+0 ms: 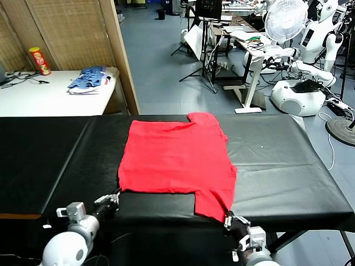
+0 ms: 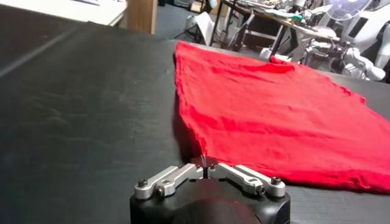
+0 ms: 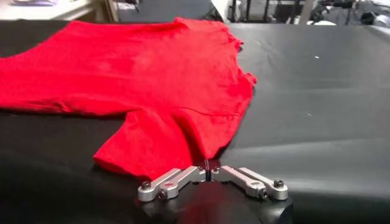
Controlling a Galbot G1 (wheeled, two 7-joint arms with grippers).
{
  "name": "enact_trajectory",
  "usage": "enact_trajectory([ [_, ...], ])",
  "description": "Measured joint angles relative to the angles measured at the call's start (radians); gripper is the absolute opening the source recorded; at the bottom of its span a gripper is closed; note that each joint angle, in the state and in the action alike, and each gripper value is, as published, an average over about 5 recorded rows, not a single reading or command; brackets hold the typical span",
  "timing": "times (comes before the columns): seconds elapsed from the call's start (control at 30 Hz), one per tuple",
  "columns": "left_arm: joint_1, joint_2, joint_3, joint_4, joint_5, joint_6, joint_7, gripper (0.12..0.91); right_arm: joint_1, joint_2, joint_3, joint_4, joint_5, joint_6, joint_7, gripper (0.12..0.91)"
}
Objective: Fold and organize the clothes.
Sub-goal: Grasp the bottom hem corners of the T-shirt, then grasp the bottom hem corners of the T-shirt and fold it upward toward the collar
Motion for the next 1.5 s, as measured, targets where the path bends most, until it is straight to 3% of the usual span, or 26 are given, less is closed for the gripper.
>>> enact_trajectory([
  [0.23,0.12,-0.001,-0.046,-0.121,-0.015,-0.001,-0.019,0.126,0.025,-0.032,0.048,0.005,0.077,0.073,-0.023,0.122],
  [0.5,0.11,-0.02,-0.045,-0.158,-0.055,-0.069,-0.031,0.126,0.221,-0.073,0.037,-0.15,0.132,0.145,-0.04,0.122],
  [0.8,-0.05,-0.042,0.006,-0.071,-0.026,-0.093,-0.047,0.126,0.47,-0.113,-0.036,-0.361,0.128,0.167,-0.069,0.122],
  [1.2,-0.233,-0.018,0.07,0.117,0.104,-0.116,-0.037,0.126,0.665,-0.113,-0.105,-0.561,0.101,0.202,-0.131,0.126],
  [1.33,-0.274,-0.018,0.092,0.169,0.117,-0.113,-0.037,0.126,0.668,-0.121,-0.1,-0.565,0.101,0.22,-0.151,0.208],
  [1.4,-0.291,-0.021,0.1,0.19,0.124,-0.108,-0.037,0.131,0.658,-0.13,-0.095,-0.551,0.101,0.221,-0.158,0.3],
  [1.5,-0.306,-0.025,0.108,0.21,0.134,-0.101,-0.037,0.211,0.629,-0.148,-0.084,-0.51,0.101,0.21,-0.16,0.467],
])
